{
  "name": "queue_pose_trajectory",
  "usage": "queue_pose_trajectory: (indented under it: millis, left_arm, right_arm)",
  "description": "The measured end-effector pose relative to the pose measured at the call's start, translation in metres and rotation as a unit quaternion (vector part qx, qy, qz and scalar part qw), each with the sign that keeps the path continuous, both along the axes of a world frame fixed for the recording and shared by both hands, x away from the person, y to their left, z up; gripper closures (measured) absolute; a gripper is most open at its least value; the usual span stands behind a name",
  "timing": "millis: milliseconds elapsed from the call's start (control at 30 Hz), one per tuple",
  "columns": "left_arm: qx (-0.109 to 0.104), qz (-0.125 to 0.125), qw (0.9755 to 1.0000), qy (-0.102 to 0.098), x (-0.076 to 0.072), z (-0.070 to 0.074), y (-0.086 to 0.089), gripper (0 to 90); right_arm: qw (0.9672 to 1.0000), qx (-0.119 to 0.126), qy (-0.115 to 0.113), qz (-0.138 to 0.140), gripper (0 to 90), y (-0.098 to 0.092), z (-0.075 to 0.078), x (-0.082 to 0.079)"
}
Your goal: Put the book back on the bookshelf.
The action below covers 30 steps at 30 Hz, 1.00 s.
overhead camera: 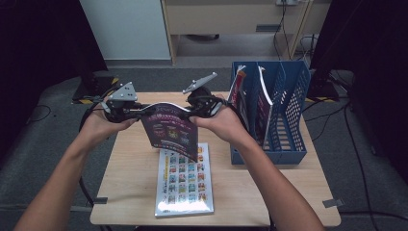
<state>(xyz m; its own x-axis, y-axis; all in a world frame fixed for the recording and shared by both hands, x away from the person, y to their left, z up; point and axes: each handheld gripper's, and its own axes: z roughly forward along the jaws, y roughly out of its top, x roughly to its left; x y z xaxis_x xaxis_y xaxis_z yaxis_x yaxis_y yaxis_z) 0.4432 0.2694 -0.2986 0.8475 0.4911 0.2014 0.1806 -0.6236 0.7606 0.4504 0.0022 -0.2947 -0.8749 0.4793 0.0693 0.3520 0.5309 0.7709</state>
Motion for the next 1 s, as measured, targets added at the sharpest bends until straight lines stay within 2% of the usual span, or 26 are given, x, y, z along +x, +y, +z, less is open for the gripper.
queue_pose_trajectory:
  millis: [567,1000]
  left_arm:
    - [-0.012,0.0,0.9999,0.001,0.0,-0.003,0.001,79.9]
    - [-0.007,0.001,1.0,0.006,0.002,-0.001,0.001,79.6]
  right_arm:
    - [0.9998,-0.017,0.005,0.002,77.5,0.005,-0.008,0.007]
    - [0.9996,-0.027,0.004,0.006,82.5,0.01,-0.012,0.008]
